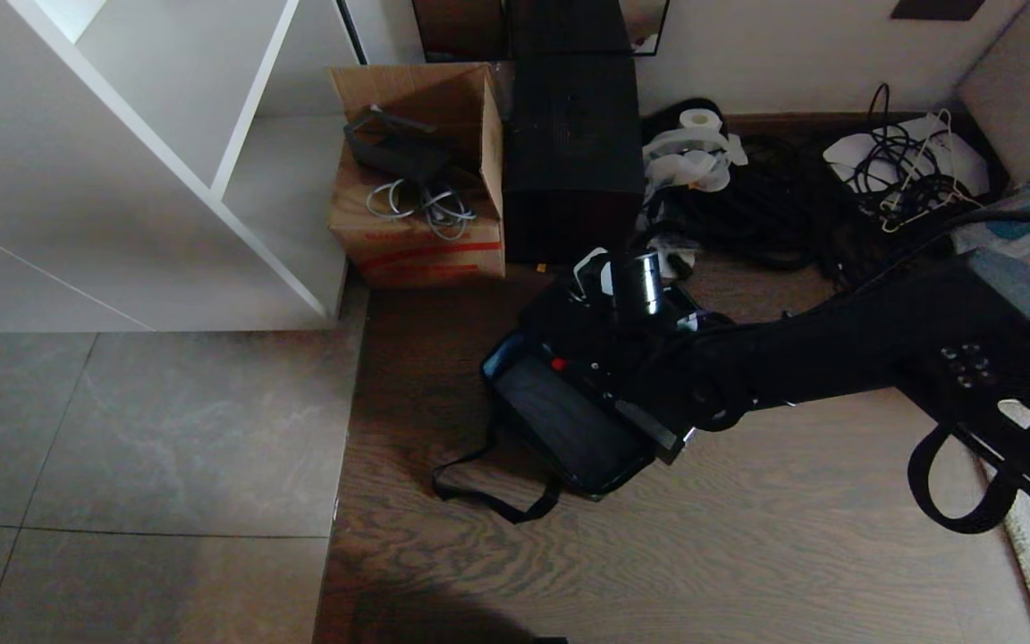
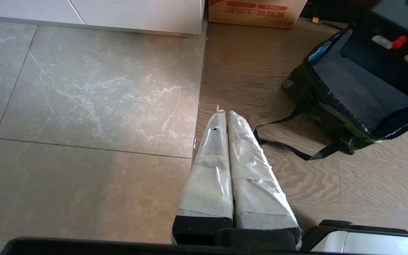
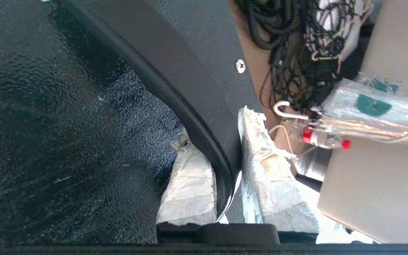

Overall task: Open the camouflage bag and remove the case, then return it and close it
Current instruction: Place the black box back

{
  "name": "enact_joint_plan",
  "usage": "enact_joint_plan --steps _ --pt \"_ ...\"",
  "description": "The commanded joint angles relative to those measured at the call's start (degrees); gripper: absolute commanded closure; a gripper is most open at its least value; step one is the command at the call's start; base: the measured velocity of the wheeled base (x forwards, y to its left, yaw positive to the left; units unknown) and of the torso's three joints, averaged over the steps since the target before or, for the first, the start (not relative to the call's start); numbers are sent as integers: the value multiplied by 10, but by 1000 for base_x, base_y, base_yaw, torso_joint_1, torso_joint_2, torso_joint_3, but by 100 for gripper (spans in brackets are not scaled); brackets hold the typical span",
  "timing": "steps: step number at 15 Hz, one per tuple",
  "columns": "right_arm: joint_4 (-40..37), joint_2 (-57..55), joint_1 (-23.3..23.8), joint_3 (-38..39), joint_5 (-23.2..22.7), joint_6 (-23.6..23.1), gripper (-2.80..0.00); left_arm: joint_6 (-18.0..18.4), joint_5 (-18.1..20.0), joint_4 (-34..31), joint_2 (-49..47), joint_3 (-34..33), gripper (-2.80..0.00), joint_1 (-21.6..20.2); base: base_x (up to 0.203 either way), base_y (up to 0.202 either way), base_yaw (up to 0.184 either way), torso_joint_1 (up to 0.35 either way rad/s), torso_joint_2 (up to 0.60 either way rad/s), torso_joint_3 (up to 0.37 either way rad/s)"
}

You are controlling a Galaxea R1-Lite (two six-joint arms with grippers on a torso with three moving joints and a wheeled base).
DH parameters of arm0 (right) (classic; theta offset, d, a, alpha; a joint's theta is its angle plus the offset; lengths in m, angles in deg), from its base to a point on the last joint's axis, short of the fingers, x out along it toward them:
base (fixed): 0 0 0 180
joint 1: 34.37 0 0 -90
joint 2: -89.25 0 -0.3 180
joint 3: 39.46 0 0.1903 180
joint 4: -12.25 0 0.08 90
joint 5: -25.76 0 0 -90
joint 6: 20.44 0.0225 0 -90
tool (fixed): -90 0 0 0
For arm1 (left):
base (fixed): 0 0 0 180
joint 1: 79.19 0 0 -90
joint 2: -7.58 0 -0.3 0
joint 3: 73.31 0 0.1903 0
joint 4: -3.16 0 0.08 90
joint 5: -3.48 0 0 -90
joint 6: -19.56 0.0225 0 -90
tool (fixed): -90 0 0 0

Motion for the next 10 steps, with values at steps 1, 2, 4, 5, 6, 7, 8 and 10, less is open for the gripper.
enact_joint_plan --steps 1,2,4,5,6,7,8,10 --pt "1 -24 -6 -18 8 -2 0 -1 0 0 0 -6 0 0 0 0 0 0 0 0" --pt "1 -31 -8 -27 9 -2 0 -1 0 0 0 -6 0 0 0 0 0 0 0 0" --pt "1 -45 -13 -39 10 -2 0 -1 0 0 0 -6 0 0 0 0 0 0 0 0" --pt "1 -53 -15 -48 13 -2 0 -1 0 0 0 -6 0 0 0 0 0 0 0 0" --pt "-1 -59 -17 -56 19 -1 0 -1 0 0 0 -6 0 0 0 0 0 0 0 0" --pt "-7 -63 -19 -64 20 1 0 -1 0 0 0 -6 0 0 0 0 0 0 0 0" --pt "-13 -68 -21 -74 20 4 0 -1 0 0 0 -6 0 0 0 0 0 0 0 0" --pt "-30 -82 -26 -96 21 11 0 -1 0 0 0 -6 0 0 0 0 0 0 0 0"
